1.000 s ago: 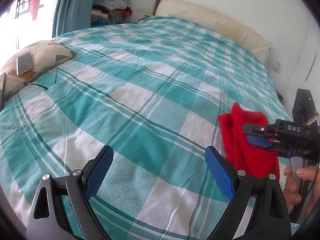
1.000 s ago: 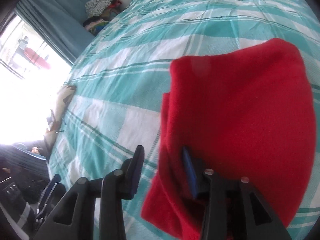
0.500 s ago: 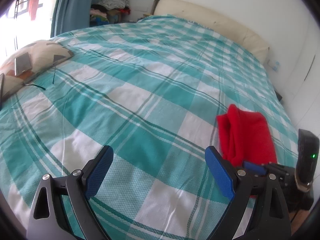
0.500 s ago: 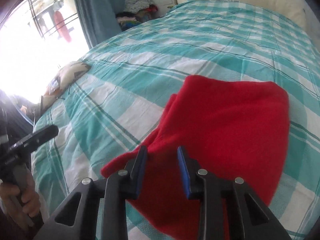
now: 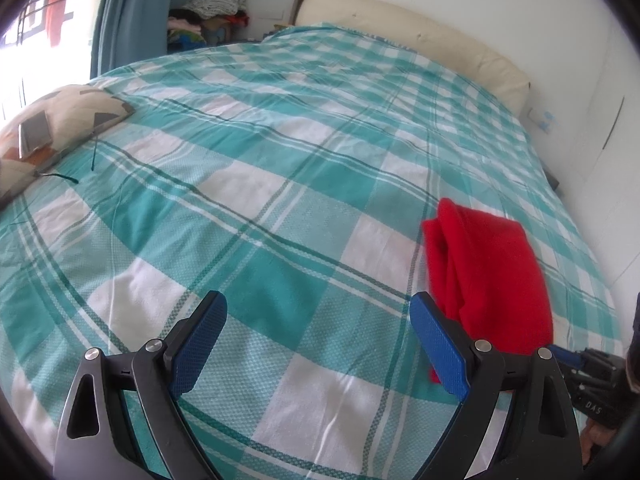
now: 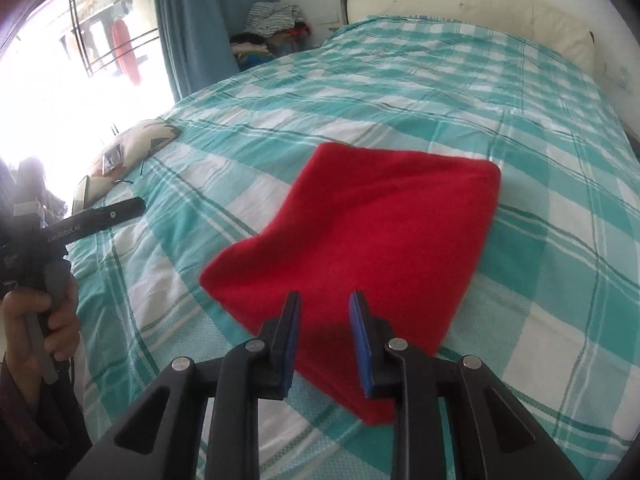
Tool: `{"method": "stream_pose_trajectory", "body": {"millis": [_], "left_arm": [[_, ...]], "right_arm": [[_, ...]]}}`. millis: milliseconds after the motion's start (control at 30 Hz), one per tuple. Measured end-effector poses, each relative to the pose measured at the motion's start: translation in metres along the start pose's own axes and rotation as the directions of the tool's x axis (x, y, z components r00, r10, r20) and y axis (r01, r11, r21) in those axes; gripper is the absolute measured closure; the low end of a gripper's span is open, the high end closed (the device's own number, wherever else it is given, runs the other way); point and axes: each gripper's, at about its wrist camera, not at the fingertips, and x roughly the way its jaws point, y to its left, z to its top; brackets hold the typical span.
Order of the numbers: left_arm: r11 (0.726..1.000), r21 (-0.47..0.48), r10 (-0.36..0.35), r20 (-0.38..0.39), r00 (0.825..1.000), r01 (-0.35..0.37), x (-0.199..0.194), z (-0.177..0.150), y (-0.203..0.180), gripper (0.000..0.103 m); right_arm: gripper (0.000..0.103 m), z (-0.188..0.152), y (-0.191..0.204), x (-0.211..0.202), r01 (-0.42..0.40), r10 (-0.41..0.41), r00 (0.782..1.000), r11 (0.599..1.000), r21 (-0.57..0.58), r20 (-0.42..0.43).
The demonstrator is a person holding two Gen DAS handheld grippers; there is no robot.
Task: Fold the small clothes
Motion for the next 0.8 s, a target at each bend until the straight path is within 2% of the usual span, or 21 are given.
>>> {"method": "stream_pose_trajectory", "body": {"millis": [67, 100, 167, 267, 333, 400, 433, 467, 500, 533, 567, 600, 633, 733, 767, 800], "left_arm": [[1.000, 0.016, 0.004, -0.003, 1.000, -0.004, 0.001, -0.003, -0.004, 0.009], [1.000, 0.023, 0.009, -0.003, 1.000, -0.009, 0.001, -0.005, -0.004, 0.009], [0.999, 0.033, 0.021, -0.009, 1.000, -0.021, 0.002, -0.008, -0.005, 0.009], [0.999, 0.034, 0.033, -0.017, 0.999, -0.033, 0.005, -0.011, -0.006, 0.009], [0.999, 0.040, 0.035, -0.020, 0.999, -0.034, 0.005, -0.012, -0.008, 0.009], [0.998, 0.053, 0.026, -0.024, 0.999, -0.025, 0.005, -0.015, -0.013, 0.009], [0.999, 0.054, -0.001, -0.032, 0.999, 0.003, 0.003, -0.016, -0.015, 0.009], [0.997, 0.044, -0.056, -0.049, 0.997, 0.058, 0.001, -0.017, -0.018, 0.009], [0.990, 0.019, -0.136, -0.067, 0.988, 0.138, -0.001, -0.018, -0.020, 0.009], [0.974, -0.012, -0.228, -0.080, 0.970, 0.227, -0.003, -0.019, -0.022, 0.006], [0.952, -0.042, -0.306, -0.088, 0.948, 0.304, -0.004, -0.019, -0.026, 0.004], [0.935, -0.062, -0.355, -0.096, 0.930, 0.350, -0.002, -0.019, -0.033, 0.004], [0.928, -0.065, -0.372, -0.115, 0.921, 0.366, 0.003, -0.016, -0.042, 0.003], [0.938, 0.002, -0.339, -0.186, 0.922, 0.345, 0.025, 0.000, -0.078, 0.003], [0.944, 0.036, -0.314, -0.194, 0.929, 0.327, 0.036, 0.006, -0.089, 0.003], [0.956, 0.068, -0.267, -0.195, 0.944, 0.284, 0.048, 0.012, -0.097, 0.003]], "right_arm": [[0.077, -0.023, -0.006, 0.015, 0.015, -0.014, 0.997, 1.000, 0.009, -0.075], [0.077, -0.034, -0.007, 0.018, 0.018, -0.016, 0.996, 1.000, 0.012, -0.082], [0.077, -0.048, -0.006, 0.009, 0.020, -0.019, 0.999, 1.000, 0.014, -0.050], [0.078, -0.066, -0.014, -0.004, -0.005, 0.010, 0.998, 0.996, 0.084, -0.064], [0.077, -0.082, -0.013, -0.016, 0.008, -0.005, 0.999, 0.997, 0.081, -0.035], [0.073, -0.097, -0.016, -0.030, 0.007, -0.007, 1.000, 0.995, 0.101, -0.004], [0.061, -0.104, -0.017, -0.037, 0.007, -0.010, 1.000, 0.993, 0.119, 0.018], [0.044, -0.111, -0.019, -0.044, 0.010, -0.015, 0.999, 0.991, 0.135, 0.042], [0.037, -0.117, -0.020, -0.050, 0.016, -0.025, 0.998, 0.989, 0.146, 0.065], [0.031, -0.121, -0.021, -0.056, 0.023, -0.036, 0.996, 0.988, 0.153, 0.083], [0.031, -0.124, -0.023, -0.060, 0.024, -0.039, 0.995, 0.987, 0.159, 0.095], [0.031, -0.125, -0.025, -0.063, 0.021, -0.039, 0.994, 0.986, 0.167, 0.103], [0.031, -0.125, -0.029, -0.066, 0.018, -0.039, 0.993, 0.983, 0.181, 0.114], [0.031, -0.109, -0.046, -0.067, -0.018, -0.019, 0.988, 0.971, 0.237, 0.153], [0.031, -0.098, -0.054, -0.066, -0.033, -0.013, 0.986, 0.964, 0.264, 0.169], [0.031, -0.087, -0.062, -0.064, -0.055, -0.003, 0.981, 0.954, 0.295, 0.194]]}}
